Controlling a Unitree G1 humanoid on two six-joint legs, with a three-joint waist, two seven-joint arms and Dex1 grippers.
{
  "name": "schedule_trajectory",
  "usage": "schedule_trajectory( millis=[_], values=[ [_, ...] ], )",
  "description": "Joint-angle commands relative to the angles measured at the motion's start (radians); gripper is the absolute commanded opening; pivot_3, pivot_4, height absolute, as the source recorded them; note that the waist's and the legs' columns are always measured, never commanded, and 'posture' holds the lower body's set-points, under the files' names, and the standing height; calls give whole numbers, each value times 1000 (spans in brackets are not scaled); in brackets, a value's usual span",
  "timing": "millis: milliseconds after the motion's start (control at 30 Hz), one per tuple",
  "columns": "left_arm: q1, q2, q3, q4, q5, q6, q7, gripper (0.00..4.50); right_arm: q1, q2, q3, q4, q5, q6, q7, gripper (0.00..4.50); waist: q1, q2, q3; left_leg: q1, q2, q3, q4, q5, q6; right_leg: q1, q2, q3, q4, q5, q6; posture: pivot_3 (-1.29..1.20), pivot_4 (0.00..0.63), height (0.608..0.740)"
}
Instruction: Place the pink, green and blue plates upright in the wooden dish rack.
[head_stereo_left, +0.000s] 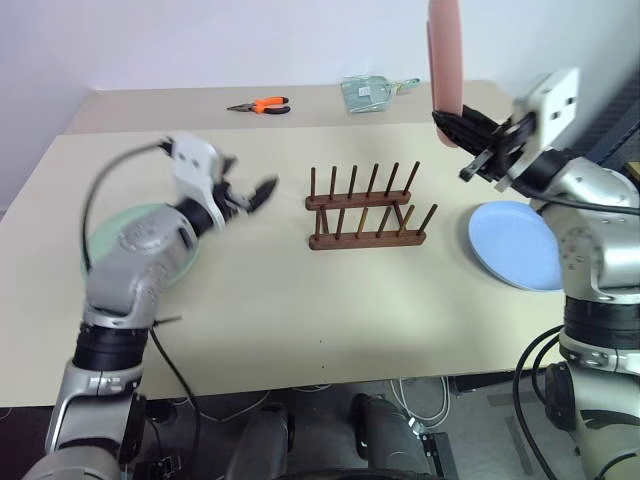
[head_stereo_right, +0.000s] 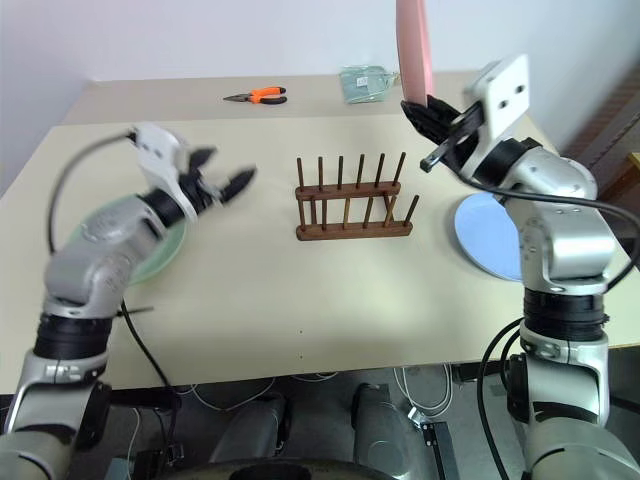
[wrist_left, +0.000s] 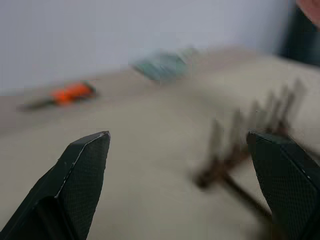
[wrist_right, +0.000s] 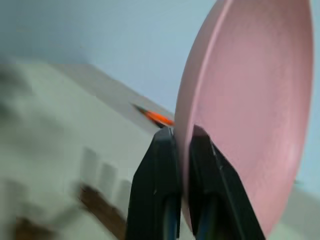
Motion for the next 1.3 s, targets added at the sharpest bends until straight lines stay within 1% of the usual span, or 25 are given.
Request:
schedule_trajectory(
  millis=[33,167,200,400,600,667,700,833,900,1000,1033,1100,1133,1200,1233,1267,1300],
  values=[
    [46,37,-17,-30,39,-70,-128,4446,25,3,-89,-68,193,175,-48,0,-1,1,0,0,0,0,0,0,0,0,0,0,0,0,0,0,150,740],
    [69,29,-10,-31,53,-71,-173,4446,45,15,-113,-101,300,273,-111,0,-2,3,1,0,0,1,0,0,1,-1,0,0,0,0,0,0,150,740],
    [72,27,-9,-30,60,-72,-178,4446,49,17,-107,-103,304,284,-126,0,-2,3,1,0,0,1,0,0,1,-1,0,0,0,0,0,0,150,740],
    [72,9,3,-38,69,-55,-204,4446,58,14,-66,-45,266,287,-168,0,-1,3,1,0,0,1,0,0,1,0,0,0,0,0,1,0,150,740],
    [95,16,-11,-81,64,-33,-246,4446,47,2,-42,50,233,271,-138,0,-3,3,1,0,0,2,0,0,1,-1,0,0,1,1,2,0,150,740],
    [106,17,-13,-89,73,-29,-248,4500,51,-6,-33,67,217,257,-120,761,-3,3,1,0,0,2,0,0,1,-1,0,0,1,1,2,0,150,740],
    [111,17,-12,-91,76,-27,-248,4500,53,-9,-29,68,208,249,-116,1039,-3,3,1,0,0,2,0,0,1,0,0,0,0,1,2,0,150,740],
    [119,-7,39,-79,61,11,-192,4500,16,-16,-29,83,63,59,-140,3004,-4,3,2,0,0,2,0,0,1,-1,0,0,1,1,3,0,150,740],
    [118,-22,85,-69,39,27,-160,4500,-3,-35,-26,109,-5,-10,-153,3004,-4,3,2,0,0,2,0,0,1,-1,0,0,1,1,4,0,150,740],
    [115,-35,143,-44,76,20,-86,4500,-36,-62,-20,164,-107,-118,-175,3004,-4,3,2,0,0,2,0,0,1,-1,0,0,1,2,4,0,150,740],
    [103,-40,173,-19,111,14,-19,4500,-49,-84,-9,177,-148,-170,-165,3004,-3,3,2,0,0,2,0,0,1,-1,0,0,1,2,4,0,150,740],
    [56,-59,269,44,181,66,192,4500,-90,-122,8,166,-170,-233,-104,3004,-3,3,2,0,0,2,0,0,1,-1,0,0,1,2,4,0,150,740],
    [33,-70,327,67,195,111,289,4500,-114,-124,12,140,-151,-243,-76,3274,-3,3,2,0,0,2,0,0,1,-1,0,0,1,2,4,0,150,740],
    [12,-85,419,77,225,183,434,4500,-137,-112,54,69,-116,-240,-12,3830,-11,3,2,1,1,2,0,0,1,-1,1,0,1,2,5,0,150,740],
    [7,-89,448,74,244,209,486,4500,-138,-106,79,38,-103,-226,12,4266,-14,3,2,1,1,2,0,0,1,-1,1,0,1,2,5,0,150,740],
    [3,-93,480,73,264,245,541,4500,-128,-101,115,-5,-88,-199,42,4413,-15,3,2,2,1,2,-1,0,1,-1,1,0,1,2,5,0,150,740],
    [-6,-105,524,71,269,276,595,4500,-115,-92,158,-49,-79,-186,72,4413,-14,3,1,2,1,2,-1,0,1,-1,1,0,1,2,5,0,150,740]
  ],
)
